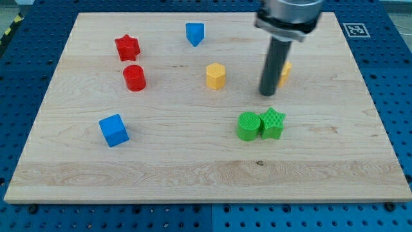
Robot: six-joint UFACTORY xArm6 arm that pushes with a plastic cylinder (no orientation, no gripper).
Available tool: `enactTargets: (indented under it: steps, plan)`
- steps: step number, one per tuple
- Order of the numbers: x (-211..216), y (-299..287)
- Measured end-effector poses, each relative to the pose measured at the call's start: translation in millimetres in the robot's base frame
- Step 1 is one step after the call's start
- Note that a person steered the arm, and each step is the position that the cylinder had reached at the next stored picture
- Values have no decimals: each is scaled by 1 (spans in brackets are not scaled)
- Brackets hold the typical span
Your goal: Slide the yellow hexagon to the left of yellow heart
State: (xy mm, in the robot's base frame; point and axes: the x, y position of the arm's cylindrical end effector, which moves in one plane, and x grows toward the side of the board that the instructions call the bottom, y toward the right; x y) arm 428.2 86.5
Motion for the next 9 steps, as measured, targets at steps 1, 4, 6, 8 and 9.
enactTargets:
  steps: [1, 4, 6, 8, 9]
  plan:
    - [11, -7]
    - [8, -123]
    - [-22, -99]
    - [-29, -63]
    - [-29, -47]
